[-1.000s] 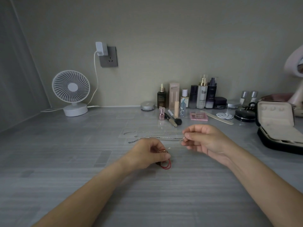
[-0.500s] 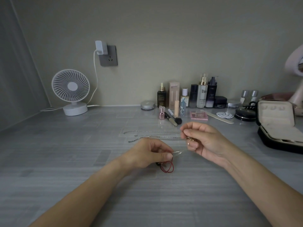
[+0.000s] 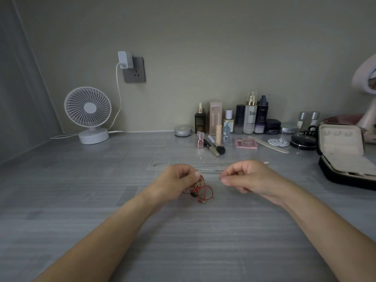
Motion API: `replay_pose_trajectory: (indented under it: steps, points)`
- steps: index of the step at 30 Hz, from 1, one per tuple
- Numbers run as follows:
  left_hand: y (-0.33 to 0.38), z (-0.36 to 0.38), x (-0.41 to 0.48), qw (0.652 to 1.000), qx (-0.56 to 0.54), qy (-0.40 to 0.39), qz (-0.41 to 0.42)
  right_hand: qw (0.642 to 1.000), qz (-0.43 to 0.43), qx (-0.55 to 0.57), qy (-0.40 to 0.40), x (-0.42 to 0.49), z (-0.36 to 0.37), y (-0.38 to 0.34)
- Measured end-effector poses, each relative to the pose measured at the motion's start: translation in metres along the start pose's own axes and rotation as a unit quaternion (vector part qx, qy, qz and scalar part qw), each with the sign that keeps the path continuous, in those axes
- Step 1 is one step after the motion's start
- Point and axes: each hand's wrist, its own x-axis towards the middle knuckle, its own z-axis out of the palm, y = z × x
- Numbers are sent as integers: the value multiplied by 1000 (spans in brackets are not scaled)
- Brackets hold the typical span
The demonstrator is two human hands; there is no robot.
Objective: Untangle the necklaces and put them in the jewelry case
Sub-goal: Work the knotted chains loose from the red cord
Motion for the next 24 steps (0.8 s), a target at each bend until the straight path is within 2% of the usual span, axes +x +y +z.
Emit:
replay_pose_trajectory:
  steps: [4, 8, 14, 24]
  points:
    - [1, 0, 1, 1000, 14, 20, 6, 993, -8, -118, -2, 2, 0, 3]
    - [-1, 2, 3, 999, 29, 33, 15, 997, -39, -65, 23, 2, 2, 5]
    - [-3, 3, 3, 998, 55, 36, 18, 998, -42, -9, 44, 5, 7, 5]
    - [0, 7, -1, 998, 58, 17, 27, 994, -72, -74, 36, 1, 13, 3]
